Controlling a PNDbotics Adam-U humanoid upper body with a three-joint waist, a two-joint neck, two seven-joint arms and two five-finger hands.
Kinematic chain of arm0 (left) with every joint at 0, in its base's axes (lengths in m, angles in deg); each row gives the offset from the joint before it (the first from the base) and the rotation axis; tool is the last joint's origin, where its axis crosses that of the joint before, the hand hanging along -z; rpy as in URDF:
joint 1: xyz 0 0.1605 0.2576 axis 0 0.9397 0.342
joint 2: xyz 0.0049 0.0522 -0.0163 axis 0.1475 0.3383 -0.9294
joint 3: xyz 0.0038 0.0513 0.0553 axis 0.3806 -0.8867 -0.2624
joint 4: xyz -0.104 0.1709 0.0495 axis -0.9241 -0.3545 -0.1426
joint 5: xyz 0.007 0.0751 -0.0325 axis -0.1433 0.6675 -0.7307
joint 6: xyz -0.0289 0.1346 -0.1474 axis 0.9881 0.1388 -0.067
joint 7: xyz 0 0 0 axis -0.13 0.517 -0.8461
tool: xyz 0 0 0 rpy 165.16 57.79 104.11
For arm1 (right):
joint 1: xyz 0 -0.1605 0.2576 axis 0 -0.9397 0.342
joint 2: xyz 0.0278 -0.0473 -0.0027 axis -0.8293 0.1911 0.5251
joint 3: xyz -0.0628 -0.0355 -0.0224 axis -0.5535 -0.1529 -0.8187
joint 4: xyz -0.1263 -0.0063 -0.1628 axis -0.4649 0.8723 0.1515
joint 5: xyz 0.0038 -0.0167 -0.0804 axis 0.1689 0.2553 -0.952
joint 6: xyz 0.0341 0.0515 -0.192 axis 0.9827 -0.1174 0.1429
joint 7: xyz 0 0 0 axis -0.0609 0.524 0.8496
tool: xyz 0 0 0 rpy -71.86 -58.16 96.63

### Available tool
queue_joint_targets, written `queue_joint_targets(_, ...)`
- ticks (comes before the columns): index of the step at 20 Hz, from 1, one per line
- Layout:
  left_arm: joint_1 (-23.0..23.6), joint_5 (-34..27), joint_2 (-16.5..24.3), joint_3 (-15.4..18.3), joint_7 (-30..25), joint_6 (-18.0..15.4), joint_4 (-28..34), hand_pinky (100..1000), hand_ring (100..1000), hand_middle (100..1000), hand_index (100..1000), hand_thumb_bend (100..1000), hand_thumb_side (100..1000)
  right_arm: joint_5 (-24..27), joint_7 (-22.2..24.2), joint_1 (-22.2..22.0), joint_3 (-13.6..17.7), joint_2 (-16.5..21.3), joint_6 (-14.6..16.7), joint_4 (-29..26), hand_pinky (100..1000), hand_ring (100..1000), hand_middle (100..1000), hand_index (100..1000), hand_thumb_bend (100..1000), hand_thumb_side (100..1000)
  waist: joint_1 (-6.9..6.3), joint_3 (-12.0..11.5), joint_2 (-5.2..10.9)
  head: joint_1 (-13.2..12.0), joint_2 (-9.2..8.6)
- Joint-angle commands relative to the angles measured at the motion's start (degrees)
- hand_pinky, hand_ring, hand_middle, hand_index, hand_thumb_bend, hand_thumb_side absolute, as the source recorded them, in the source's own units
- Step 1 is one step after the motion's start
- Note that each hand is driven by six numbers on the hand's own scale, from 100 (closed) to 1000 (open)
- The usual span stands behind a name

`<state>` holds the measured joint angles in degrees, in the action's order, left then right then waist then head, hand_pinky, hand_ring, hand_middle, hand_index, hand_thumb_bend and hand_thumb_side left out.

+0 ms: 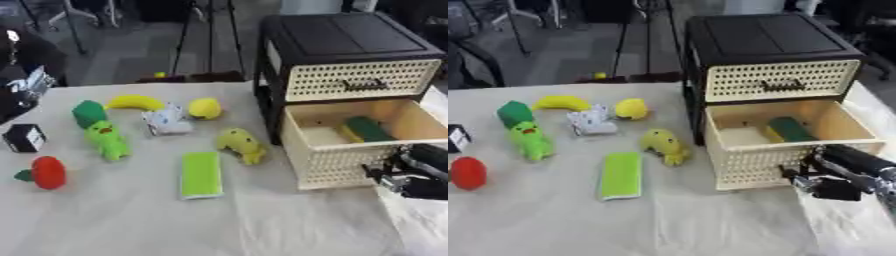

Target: Pick up objects from table and place into drawer.

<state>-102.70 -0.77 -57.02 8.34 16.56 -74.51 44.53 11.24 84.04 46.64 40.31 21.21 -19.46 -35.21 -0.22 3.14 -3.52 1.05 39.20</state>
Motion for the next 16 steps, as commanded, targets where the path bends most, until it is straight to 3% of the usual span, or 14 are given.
queue_joint_targets(1, -0.5, 0.2, 2.0, 0.6, -0.1, 0.0, 0.7, 606, 564, 556, 662, 509, 755, 0.8, -0.2, 0.1, 1.1, 1.4, -0.6, -1.6, 100, 100, 100, 586, 152, 1000, 0.14, 0.1, 0.47, -0.2, -0.02)
queue_joint_targets(3, -0.5, 0.2, 2.0, 0.6, -0.1, 0.0, 0.7, 606, 564, 556, 662, 509, 756, 0.9, -0.5, -0.1, 1.3, 1.2, -0.6, -1.7, 100, 100, 152, 657, 136, 1000, 0.09, 0.1, 0.46, -0.2, -0.02)
queue_joint_targets(8, -0.4, 0.2, 1.9, 0.6, -0.1, 0.0, 0.7, 606, 565, 556, 662, 509, 756, 0.7, -3.3, -0.1, 1.4, 0.5, -0.7, -1.5, 100, 100, 178, 789, 100, 990, -0.02, 0.2, 0.42, -0.2, 0.02)
queue_joint_targets(16, -0.3, 0.3, 2.1, 0.1, -0.6, 0.0, 0.4, 606, 564, 555, 662, 507, 760, 0.0, -6.5, 0.1, 1.6, 0.3, -0.5, -2.4, 100, 100, 182, 768, 100, 963, -0.07, 0.4, 0.44, -0.3, 0.11)
